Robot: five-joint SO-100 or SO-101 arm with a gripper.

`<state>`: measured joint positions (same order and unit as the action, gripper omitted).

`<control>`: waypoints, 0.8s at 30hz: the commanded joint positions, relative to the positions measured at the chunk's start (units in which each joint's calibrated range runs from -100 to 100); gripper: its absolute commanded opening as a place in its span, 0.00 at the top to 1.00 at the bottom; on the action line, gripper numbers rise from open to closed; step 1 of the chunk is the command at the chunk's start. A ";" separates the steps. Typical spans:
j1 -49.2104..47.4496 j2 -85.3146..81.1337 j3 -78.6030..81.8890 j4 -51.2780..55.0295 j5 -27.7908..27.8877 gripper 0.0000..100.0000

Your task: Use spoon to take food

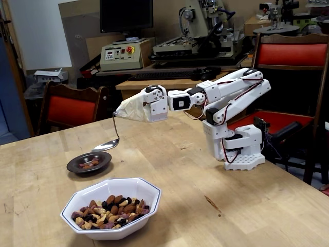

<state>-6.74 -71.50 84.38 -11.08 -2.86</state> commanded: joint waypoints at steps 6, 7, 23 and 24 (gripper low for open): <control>0.15 -1.20 -0.58 0.09 0.20 0.96; 0.15 -1.20 -0.58 0.09 0.20 0.96; 0.15 -1.20 -0.58 0.09 0.20 0.96; 0.15 -1.20 -0.58 0.09 0.15 0.96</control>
<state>-6.74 -71.50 84.38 -11.08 -2.86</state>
